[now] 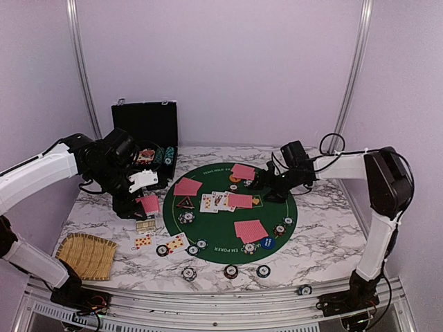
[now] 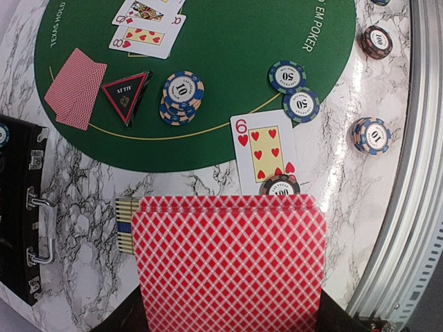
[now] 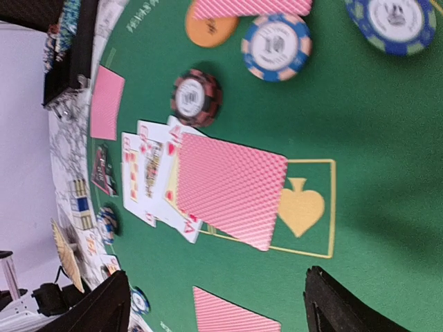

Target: Distribute texas hold em gaming equipment

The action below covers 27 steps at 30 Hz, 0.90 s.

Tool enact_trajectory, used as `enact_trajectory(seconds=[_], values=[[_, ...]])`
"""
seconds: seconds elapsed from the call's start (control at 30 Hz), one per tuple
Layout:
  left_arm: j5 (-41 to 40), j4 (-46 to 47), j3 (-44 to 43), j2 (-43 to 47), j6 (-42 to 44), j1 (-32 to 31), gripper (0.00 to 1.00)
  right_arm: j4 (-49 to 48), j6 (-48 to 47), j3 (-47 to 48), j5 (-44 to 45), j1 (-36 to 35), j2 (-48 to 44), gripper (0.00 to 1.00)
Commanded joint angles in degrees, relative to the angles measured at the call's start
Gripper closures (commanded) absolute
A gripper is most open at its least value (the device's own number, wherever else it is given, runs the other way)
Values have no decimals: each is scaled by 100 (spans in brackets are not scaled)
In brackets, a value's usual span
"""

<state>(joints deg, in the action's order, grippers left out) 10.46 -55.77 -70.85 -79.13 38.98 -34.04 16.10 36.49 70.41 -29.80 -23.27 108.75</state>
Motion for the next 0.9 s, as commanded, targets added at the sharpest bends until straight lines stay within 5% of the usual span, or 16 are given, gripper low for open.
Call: enact_trajectory(seconds=[0.0, 0.4, 0.87], values=[[97, -39, -39, 76, -5, 29, 100, -425, 482, 132, 14, -688, -629, 11], [139, -39, -111, 51, -33, 29, 100, -3519, 2651, 585, -1327, -2721, 336, 1], [188, -35, -99, 68, -30, 29, 100, -4362, 3375, 1657, -1612, -3310, 1493, 1]])
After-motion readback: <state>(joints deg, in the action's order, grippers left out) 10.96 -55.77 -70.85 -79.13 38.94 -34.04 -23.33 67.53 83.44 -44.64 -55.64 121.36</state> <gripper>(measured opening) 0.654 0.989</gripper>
